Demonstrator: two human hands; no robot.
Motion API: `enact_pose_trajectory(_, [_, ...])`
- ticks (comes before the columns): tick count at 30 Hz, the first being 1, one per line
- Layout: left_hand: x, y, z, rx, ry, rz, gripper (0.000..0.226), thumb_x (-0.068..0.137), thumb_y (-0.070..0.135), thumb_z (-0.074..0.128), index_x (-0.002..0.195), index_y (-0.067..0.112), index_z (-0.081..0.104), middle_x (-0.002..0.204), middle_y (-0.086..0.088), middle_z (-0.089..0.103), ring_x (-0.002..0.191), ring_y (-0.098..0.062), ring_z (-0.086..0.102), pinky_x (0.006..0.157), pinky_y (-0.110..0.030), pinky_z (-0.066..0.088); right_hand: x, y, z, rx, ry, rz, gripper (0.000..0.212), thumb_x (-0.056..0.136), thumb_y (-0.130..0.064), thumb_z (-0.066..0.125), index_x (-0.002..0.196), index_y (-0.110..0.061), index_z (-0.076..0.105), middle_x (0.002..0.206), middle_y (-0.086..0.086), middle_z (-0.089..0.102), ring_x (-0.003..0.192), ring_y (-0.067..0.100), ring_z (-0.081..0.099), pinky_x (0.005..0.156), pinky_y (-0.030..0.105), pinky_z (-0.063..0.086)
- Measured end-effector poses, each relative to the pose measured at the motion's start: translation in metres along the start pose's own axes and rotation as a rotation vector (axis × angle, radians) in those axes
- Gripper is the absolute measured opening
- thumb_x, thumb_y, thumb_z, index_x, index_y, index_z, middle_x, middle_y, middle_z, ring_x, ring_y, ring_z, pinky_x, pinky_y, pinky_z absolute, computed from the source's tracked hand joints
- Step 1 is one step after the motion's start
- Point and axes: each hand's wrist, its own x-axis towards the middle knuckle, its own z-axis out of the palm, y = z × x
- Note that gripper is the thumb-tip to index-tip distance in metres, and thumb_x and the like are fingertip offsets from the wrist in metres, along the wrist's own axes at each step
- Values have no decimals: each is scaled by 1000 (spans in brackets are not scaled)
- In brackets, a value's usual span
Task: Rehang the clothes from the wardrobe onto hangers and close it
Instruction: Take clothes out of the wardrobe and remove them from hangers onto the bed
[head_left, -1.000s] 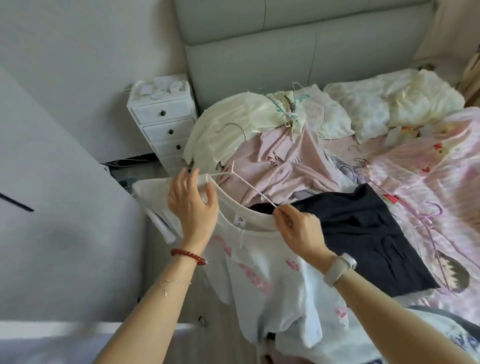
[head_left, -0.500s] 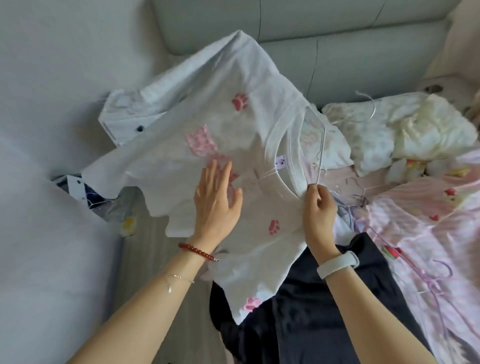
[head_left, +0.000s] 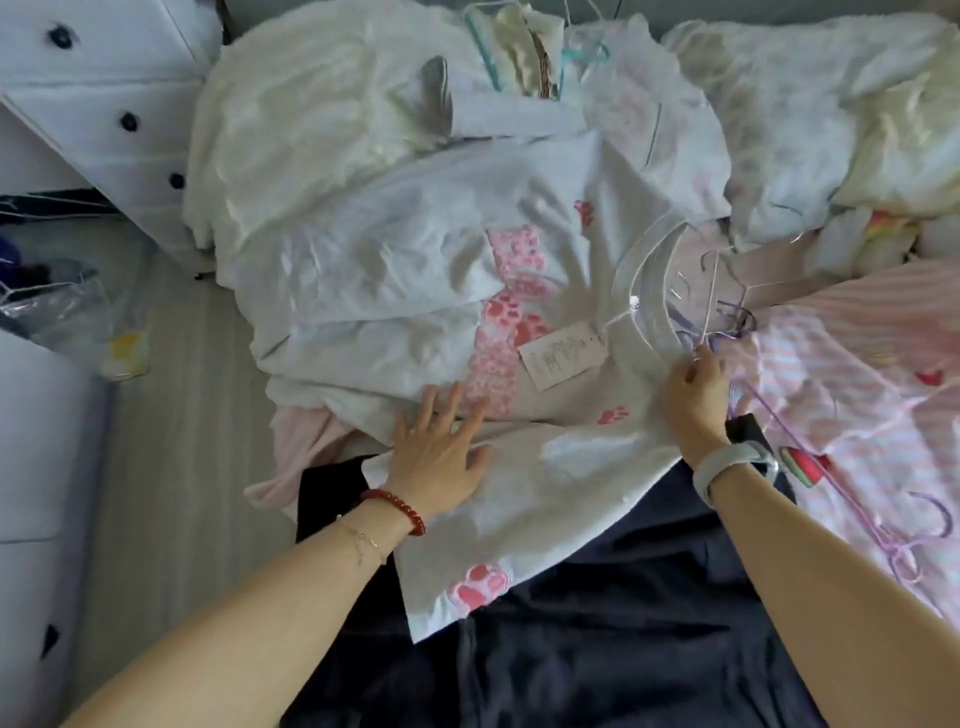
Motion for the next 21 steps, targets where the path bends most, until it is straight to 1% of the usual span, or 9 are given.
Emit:
enact_pose_trajectory(1, [4,-4,7,33,-12,7,61,94,54,19,147,32,-2,156,0,-10,142,-29,-12,111,-56,1,3,5,6,-98,-58,17,37,93,-10,33,129,-2,40,126,22,43,115,34,44,97,41,35])
enact_pose_trajectory(3, [11,-9,15,65,-46,24,62,93,56,17,146,32,-2,156,1,-11,141,-28,-13,110,-58,0,3,10,16,-238,-167,58,49,96,-16,30,144,-11,20,146,19,23,131,37,29,108,50,26])
enact_pose_trajectory(4, [13,-10,15,65,-63,29,62,93,56,18,146,33,-2,156,1,-10,141,-28,-13,110,-58,-1,1,9,20,-255,-201,69,51,98,-19,28,146,-13,13,151,16,15,135,35,23,109,51,22])
enact_pose_trajectory(6, [16,-11,11,55,-81,33,60,94,54,21,146,33,1,156,2,-8,141,-27,-12,109,-60,-1,-6,5,25,-269,-192,48,51,98,-19,25,146,-14,11,153,14,9,139,33,17,110,50,20])
enact_pose_trajectory(9, [10,-16,-7,39,-19,23,56,96,45,28,146,29,11,155,0,6,141,-25,-6,110,-59,3,-21,-7,21,-332,-105,-51,49,97,-16,27,145,-12,17,153,15,13,139,33,16,111,48,17])
enact_pose_trajectory(12, [-11,-24,-31,-21,106,-55,50,97,36,31,145,24,20,154,-3,14,142,-23,2,112,-55,6,-49,-23,16,-375,-100,-229,49,95,-11,31,143,-9,23,152,16,18,140,31,13,112,49,12])
enact_pose_trajectory(17, [-83,-39,-63,-78,281,-111,46,96,31,35,141,21,30,150,-3,26,139,-21,18,107,-45,27,-135,-57,17,-332,-232,-428,48,94,-11,36,142,-8,29,149,12,28,141,28,16,115,46,13])
enact_pose_trajectory(19, [-127,-46,-76,-81,353,-132,46,95,29,38,139,20,34,145,-2,33,134,-20,28,104,-40,32,-182,-77,16,-281,-314,-487,45,94,-10,38,139,-7,34,146,11,34,140,27,20,115,45,15])
enact_pose_trajectory(21, [-178,-53,-85,-159,410,-179,44,94,27,41,137,19,38,141,-1,40,125,-22,40,99,-38,36,-230,-95,12,-204,-388,-504,42,94,-9,39,136,-6,40,143,11,40,138,26,24,114,43,19])
